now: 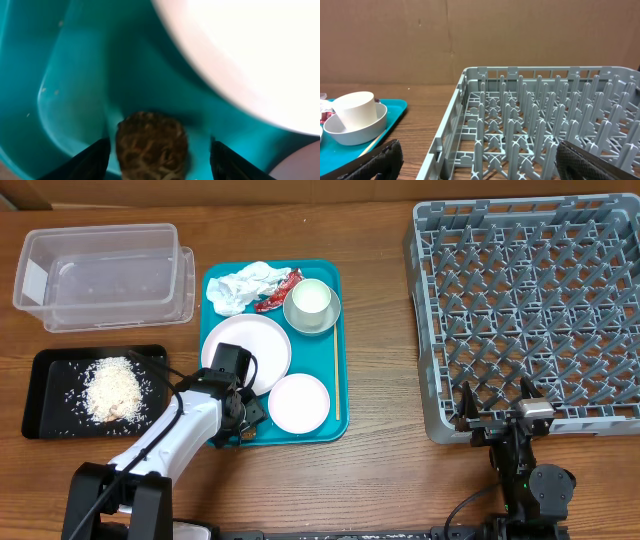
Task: Sort waste into correct bins and load items into the dishwasher
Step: 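Carry the mushroom to the black tray and release it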
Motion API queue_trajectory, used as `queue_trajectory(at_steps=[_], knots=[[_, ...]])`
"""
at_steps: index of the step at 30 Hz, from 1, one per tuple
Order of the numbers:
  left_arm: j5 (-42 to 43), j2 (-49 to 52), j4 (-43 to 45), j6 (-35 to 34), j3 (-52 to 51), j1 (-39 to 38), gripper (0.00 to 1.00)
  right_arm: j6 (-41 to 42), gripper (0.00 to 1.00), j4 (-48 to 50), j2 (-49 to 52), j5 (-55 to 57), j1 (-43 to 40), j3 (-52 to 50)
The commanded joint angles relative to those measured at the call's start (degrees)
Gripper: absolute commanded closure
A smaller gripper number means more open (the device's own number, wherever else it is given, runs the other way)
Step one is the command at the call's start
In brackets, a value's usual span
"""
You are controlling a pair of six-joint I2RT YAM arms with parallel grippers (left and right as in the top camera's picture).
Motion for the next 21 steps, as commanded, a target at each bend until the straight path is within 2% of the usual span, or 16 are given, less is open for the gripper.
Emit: queue_trajectory(at_steps=[1,3,7,10,15,18,21], knots=[[-0.20,0.74,1.88,-0.44,-0.61,-0.39,0.36,0.20,0.00,0.28,-0.44,0.13,0.26,-0.57],[-0.20,0.74,2.03,-0.33,-0.61,-0.37,0.43,0.20,0.00,0.28,-0.44,0.13,0.26,-0.57],[0.68,0.72,0.70,-0.28,-0.39,-0.37,0.48,0.20,0.00,0.31,-0.44,0.13,0.26,-0.57],[0.74,0.72,-1.11,-0.28,0.83,-0.37,0.58,0.20,0.00,0.28,-0.44,0.13,0.26,-0.57],[1.25,0.72,-5.35,0.17,4.79,-0.37,0.60,0.20,0.00,0.28,-0.44,0.13,0.26,-0.57],[1.22,0.70,-9.35,1.46,8.76,-0.33,0.66,0.20,0.00,0.31,-0.44,0.13,0.26,-0.57],[1.07,0.68,-14.34,2.78,14.23,0.00,0.66,0.20,0.00,0.28,-0.44,0.13,0.26,-0.57]])
